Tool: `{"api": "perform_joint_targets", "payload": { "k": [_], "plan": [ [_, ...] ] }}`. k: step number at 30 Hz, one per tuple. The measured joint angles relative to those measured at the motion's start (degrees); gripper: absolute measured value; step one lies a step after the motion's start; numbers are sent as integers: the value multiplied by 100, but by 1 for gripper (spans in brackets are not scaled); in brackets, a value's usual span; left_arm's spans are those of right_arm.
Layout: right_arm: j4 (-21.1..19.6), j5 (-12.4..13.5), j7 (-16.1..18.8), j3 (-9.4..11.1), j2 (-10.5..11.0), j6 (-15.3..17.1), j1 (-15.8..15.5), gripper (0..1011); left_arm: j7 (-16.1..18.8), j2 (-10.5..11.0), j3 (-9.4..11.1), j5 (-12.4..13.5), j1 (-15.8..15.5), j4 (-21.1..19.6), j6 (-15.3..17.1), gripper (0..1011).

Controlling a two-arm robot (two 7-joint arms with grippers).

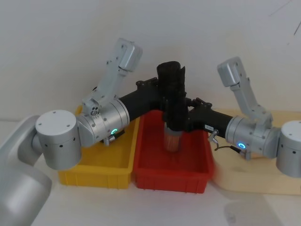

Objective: Pick up the garbage bag with the one hand and transfer it to the other hand.

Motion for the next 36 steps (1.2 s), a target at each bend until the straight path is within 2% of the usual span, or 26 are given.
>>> {"api": "perform_joint_targets", "payload": {
  "k": [5, 9, 23, 28, 32, 33, 36],
  "plan": [
    [192, 12, 58, -52, -43, -48, 101, 999, 0, 0, 0, 0, 0, 0, 0, 463],
    [299, 18, 87, -81, -68, -76, 160, 945, 0, 0, 0, 0, 0, 0, 1, 463],
    [510, 30, 148, -137, -117, -125, 273, 557, 1, 0, 0, 0, 0, 0, 1, 463],
    [506, 41, 147, -142, -111, -127, 274, 522, 0, -1, -1, 0, 1, 0, 1, 463],
    [466, 57, 128, -138, -94, -118, 251, 521, 0, 0, 0, 0, 0, 0, 1, 546],
    [457, 62, 115, -137, -90, -111, 246, 521, 1, -1, 0, 0, 0, 0, 1, 599],
    [409, 77, 69, -125, -68, -76, 217, 520, 0, 0, 0, 0, 1, 0, 1, 671]
  ]
}}
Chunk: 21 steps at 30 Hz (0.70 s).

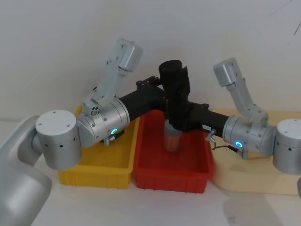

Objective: Pick up the garbage bag with the one hand and transfer it to the other hand.

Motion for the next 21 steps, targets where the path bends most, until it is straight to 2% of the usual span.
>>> {"api": "perform_joint_targets", "payload": {
  "k": [6, 12, 21],
  "plan": [
    [-135, 21, -142, 43, 59, 107, -83, 520, 0, 0, 0, 0, 0, 0, 0, 857],
    [-308, 29, -369, 132, 150, 237, -212, 519, 0, 0, 0, 0, 0, 0, 0, 1000],
    [-577, 29, -837, 323, 313, 447, -427, 519, 0, 0, 0, 0, 0, 0, 0, 1000]
  ]
}}
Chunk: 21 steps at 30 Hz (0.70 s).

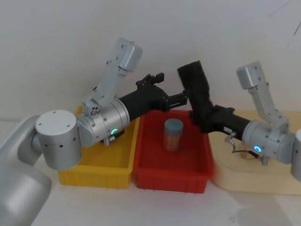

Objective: Pick up the garbage bag with the one hand and transfer it to the other hand.

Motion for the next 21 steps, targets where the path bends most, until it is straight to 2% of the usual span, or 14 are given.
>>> {"api": "perform_joint_targets", "payload": {
  "k": [13, 21],
  "plan": [
    [-353, -78, -739, 361, 224, 220, -313, 519, 0, -1, 0, 0, 0, 0, 0, 1000],
    [-618, -192, -1241, 638, 380, 485, -546, 519, 0, 0, 0, 0, 0, 0, 0, 1000]
  ]
}}
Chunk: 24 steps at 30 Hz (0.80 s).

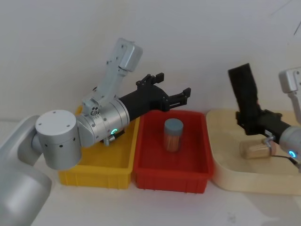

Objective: Pick up the garbage bag with the one hand and transfer it to the other hand.

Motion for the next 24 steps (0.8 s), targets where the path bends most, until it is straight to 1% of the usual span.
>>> {"api": "perform_joint_targets", "payload": {
  "k": [4, 5, 11, 12, 13, 15, 20, 21, 22, 24],
  "plan": [
    [-101, -46, -182, 104, 74, 209, -93, 519, 0, 0, 0, 0, 0, 0, 0, 1000],
    [-142, -62, -249, 145, 114, 322, -130, 519, 0, 0, 0, 0, 0, 0, 0, 1000],
    [-236, -105, -364, 222, 239, 670, -217, 529, 0, 0, 0, 0, 0, 0, 0, 1000],
    [-258, -117, -378, 240, 279, 755, -244, 552, 0, 0, 0, 0, 0, 0, 0, 1000],
    [-266, -123, -386, 245, 295, 791, -254, 604, 0, 0, 0, 0, 0, 0, 0, 1000],
    [-293, -140, -404, 266, 342, 910, -284, 658, 0, 0, 0, 0, 0, 0, 0, 1000],
    [-329, -166, -433, 293, 412, 1077, -327, 808, 0, 0, 0, 0, 0, 0, 0, 1000],
    [-339, -172, -440, 302, 431, 1120, -338, 863, 0, 0, 0, 0, 0, 0, 0, 1000],
    [-343, -175, -443, 306, 439, 1140, -344, 863, 0, 0, 0, 0, 0, 0, 0, 1000],
    [-347, -181, -448, 310, 453, 1174, -351, 909, 0, 0, 0, 0, 0, 0, 0, 1000]
  ]
}}
